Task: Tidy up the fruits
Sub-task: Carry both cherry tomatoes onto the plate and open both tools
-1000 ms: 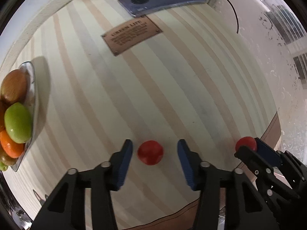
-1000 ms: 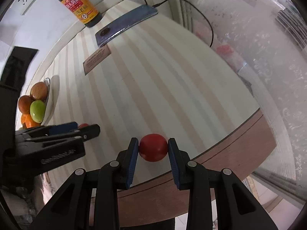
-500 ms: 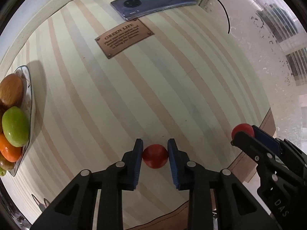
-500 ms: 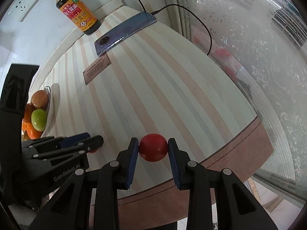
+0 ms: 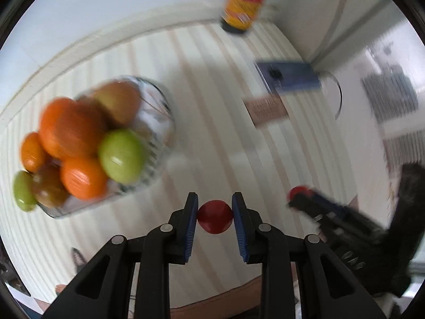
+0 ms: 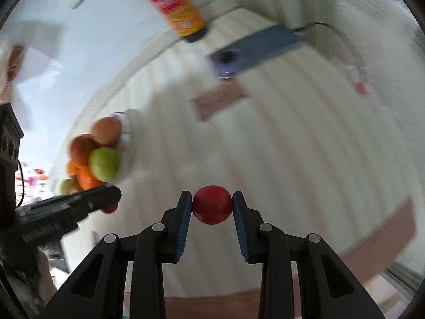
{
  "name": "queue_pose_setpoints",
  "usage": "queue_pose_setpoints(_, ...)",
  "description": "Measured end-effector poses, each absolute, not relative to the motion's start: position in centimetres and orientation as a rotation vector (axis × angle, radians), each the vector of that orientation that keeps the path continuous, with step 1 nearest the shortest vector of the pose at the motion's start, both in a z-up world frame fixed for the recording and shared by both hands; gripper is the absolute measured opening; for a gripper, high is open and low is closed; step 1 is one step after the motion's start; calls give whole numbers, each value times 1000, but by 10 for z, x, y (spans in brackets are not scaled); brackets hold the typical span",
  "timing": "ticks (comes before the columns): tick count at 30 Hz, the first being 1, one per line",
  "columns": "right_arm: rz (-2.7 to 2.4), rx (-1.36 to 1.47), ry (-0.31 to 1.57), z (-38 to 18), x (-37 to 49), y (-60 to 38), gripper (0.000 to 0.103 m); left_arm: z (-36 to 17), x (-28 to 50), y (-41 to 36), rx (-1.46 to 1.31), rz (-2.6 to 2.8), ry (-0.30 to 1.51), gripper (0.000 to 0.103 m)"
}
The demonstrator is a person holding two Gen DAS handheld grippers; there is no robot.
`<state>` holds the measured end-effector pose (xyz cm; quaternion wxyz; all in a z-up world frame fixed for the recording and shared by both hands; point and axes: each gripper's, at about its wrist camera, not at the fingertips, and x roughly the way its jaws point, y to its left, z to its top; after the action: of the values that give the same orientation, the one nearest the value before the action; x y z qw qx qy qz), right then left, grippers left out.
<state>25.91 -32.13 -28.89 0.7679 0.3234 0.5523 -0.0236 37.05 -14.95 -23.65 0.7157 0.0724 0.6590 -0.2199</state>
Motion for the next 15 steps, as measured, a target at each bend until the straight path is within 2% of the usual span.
queue_pose_setpoints(7, 135, 942, 1147, -315, 322, -284, 34, -211, 445, -141, 198, -458, 1470, 24)
queue_pose_setpoints(15, 196, 1004, 1136, -325, 366, -255, 34, -247, 486, -159, 401, -429, 1580, 24)
